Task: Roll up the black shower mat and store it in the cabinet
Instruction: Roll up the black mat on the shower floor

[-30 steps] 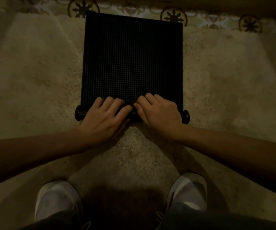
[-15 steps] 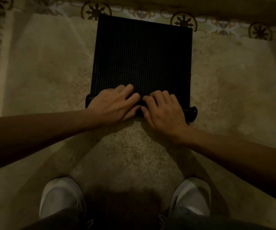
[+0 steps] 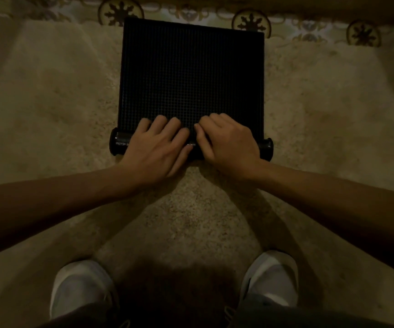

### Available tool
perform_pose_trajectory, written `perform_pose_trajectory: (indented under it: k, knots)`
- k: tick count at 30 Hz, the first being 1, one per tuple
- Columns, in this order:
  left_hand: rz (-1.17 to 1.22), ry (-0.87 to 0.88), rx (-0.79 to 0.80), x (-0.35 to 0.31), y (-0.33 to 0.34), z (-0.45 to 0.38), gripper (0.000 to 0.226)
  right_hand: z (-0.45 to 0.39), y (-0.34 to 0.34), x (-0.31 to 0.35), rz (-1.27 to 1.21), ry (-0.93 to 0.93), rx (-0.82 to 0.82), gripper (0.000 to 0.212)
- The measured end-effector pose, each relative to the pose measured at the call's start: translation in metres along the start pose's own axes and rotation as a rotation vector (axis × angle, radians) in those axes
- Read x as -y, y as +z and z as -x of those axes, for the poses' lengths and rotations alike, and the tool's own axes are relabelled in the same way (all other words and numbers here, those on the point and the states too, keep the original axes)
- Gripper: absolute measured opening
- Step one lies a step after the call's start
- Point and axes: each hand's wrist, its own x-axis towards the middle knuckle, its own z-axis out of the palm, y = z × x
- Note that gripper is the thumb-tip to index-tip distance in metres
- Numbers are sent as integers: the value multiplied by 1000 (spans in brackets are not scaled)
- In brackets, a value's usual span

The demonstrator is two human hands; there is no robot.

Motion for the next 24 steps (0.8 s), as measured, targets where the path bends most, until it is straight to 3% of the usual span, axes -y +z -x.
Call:
perform_pose_trajectory:
  k: [7,15,19,24]
  knots:
    - [92,77,-36,17,0,-19,34,-7,-3,-3,146,-127,-83,35]
    - [204,-26,-42,23,-5,-35,30,16,0,-5,170,1,-57,39]
    - [112,-29,-69,23,-6,-40,30,-11,-1,-12,219,45,4,51]
    - [45,-126,-18,18,-1,-33,37,-27,-2,-17,203,66,9,46]
